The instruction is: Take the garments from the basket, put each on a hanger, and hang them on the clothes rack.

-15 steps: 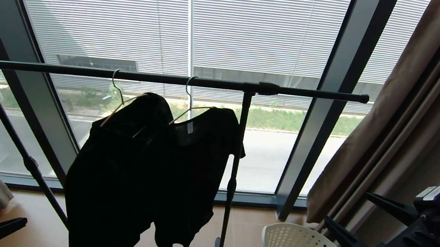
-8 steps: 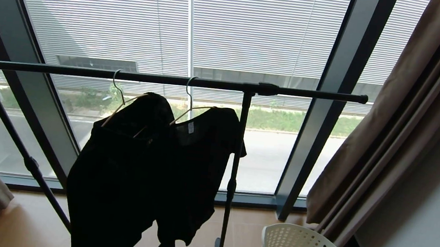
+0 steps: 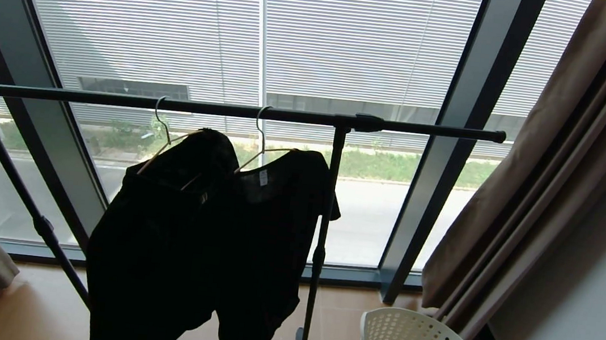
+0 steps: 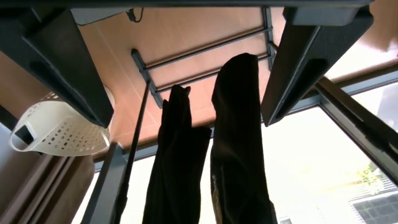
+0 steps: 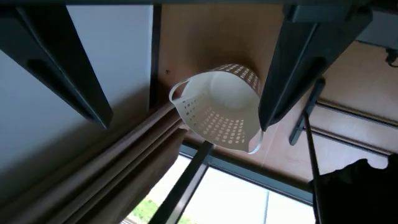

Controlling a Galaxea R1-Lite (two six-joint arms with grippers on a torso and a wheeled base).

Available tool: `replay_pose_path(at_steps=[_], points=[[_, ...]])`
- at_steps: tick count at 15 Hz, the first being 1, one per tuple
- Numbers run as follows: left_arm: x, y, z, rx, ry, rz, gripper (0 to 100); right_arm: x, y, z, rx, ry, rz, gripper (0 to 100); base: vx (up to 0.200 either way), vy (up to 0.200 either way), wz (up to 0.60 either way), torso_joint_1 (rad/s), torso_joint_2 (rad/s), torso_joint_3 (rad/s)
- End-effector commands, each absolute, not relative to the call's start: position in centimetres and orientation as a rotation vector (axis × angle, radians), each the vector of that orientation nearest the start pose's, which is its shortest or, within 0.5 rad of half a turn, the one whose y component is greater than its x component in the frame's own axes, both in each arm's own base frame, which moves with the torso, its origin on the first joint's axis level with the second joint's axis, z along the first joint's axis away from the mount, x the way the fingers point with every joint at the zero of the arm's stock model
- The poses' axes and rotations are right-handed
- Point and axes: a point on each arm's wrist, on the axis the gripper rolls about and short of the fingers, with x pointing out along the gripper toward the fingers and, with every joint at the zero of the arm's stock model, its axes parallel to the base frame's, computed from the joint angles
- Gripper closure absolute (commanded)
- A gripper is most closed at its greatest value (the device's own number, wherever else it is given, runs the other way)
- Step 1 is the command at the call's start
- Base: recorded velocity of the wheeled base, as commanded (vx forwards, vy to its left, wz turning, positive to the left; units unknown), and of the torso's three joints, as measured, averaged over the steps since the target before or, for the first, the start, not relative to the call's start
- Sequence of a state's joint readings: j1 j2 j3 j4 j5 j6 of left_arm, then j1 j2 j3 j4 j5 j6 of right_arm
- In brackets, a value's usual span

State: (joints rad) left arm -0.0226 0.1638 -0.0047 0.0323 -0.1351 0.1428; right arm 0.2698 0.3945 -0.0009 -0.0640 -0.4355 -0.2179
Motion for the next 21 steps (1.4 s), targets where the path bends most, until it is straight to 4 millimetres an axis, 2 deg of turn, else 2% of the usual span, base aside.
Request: replay_pose_path(at_steps=[1,2,4,6,8,9,11,16,21], points=[[-1.2,-0.3,7.6,0.129,0.175,-0.135,0,-0.3,-1.0,8.5,-0.272,0.241,-0.34,0,0.0,0.0,0.0,0.0,0.0,0.0],[-1.2,-0.3,7.6,0.129,0.169,-0.135,0,-0.8,-0.9,8.5,-0.247,0.198,-0.425,0,0.0,0.0,0.0,0.0,0.0,0.0],[-1.7,-0.3,7.5,0.134,0.107,-0.132,0,-1.9,-0.9,8.3,-0.208,0.064,-0.423,0,0.0,0.0,0.0,0.0,0.0,0.0],[-2.3,-0.3,7.4,0.14,0.027,-0.14,0,-2.1,-0.9,8.2,-0.159,0.029,-0.375,0,0.0,0.0,0.0,0.0,0.0,0.0],[-2.3,-0.3,7.4,0.14,0.027,-0.139,0,-1.9,-0.7,8.2,-0.096,0.023,-0.285,0,0.0,0.0,0.0,0.0,0.0,0.0],[-2.3,-0.3,7.4,0.141,0.027,-0.139,0,-2.0,-0.5,8.1,-0.002,0.002,-0.199,0,0.0,0.0,0.0,0.0,0.0,0.0],[-2.3,-0.3,7.4,0.128,0.03,-0.123,0,-2.3,-0.4,7.8,0.07,-0.023,-0.147,0,0.0,0.0,0.0,0.0,0.0,0.0],[-2.3,-0.1,7.4,0.085,0.036,-0.045,0,-2.3,-0.4,7.6,0.074,-0.013,-0.148,0,0.0,0.0,0.0,0.0,0.0,0.0],[-2.3,-0.1,7.4,0.053,0.034,-0.039,0,-2.3,-0.4,7.7,0.073,-0.016,-0.151,0,0.0,0.0,0.0,0.0,0.0,0.0]])
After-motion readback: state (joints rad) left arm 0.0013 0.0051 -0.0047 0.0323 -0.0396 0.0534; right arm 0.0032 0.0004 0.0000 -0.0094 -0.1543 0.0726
